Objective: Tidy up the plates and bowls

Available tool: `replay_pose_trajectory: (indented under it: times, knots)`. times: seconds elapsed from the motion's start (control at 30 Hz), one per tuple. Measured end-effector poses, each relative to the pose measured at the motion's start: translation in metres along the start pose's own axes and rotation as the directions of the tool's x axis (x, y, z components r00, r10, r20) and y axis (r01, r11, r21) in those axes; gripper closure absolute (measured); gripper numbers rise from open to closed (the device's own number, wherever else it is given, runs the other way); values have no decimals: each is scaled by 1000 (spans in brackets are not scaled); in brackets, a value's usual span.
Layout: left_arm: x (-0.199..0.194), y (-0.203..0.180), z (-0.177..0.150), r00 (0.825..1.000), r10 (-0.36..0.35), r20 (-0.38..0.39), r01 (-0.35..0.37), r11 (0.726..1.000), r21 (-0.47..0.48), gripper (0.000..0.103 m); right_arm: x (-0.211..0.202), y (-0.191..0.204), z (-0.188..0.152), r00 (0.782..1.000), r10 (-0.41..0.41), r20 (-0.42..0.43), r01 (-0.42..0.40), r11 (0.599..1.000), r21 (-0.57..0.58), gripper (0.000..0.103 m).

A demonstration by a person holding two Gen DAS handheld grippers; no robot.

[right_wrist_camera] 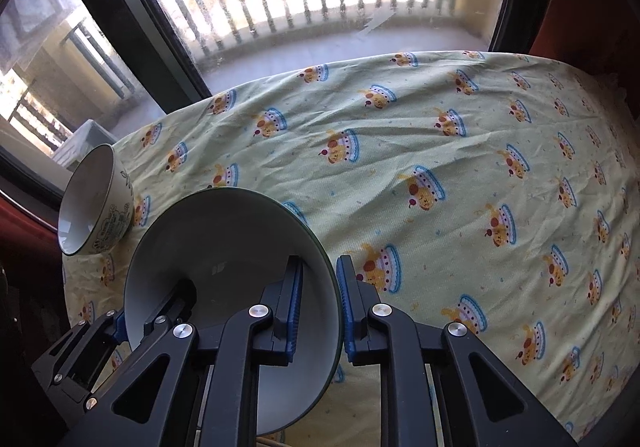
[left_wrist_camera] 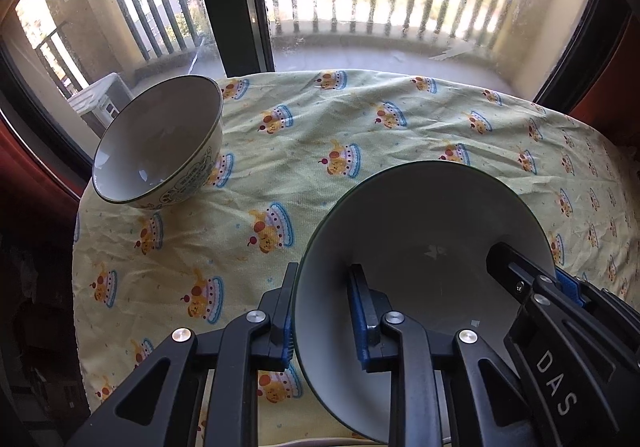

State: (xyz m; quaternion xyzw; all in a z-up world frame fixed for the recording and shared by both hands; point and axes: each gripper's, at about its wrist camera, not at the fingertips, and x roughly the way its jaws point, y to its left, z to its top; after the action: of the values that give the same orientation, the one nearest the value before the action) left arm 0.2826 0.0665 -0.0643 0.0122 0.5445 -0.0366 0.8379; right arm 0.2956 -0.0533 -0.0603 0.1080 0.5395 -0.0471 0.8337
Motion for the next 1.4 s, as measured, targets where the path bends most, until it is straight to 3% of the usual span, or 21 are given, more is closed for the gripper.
replay_pose_trajectory:
  times: [0.8, 1.4]
  knots:
    - [-92, -79, -51, 995, 27, 95, -21, 998, -63, 82, -104, -82, -31, 994, 61, 88, -55, 996, -68, 83]
    - [-113, -117, -113, 996, 20, 87, -13, 997, -82, 82, -135, -131, -82, 996, 53, 78, -43, 992, -117, 83]
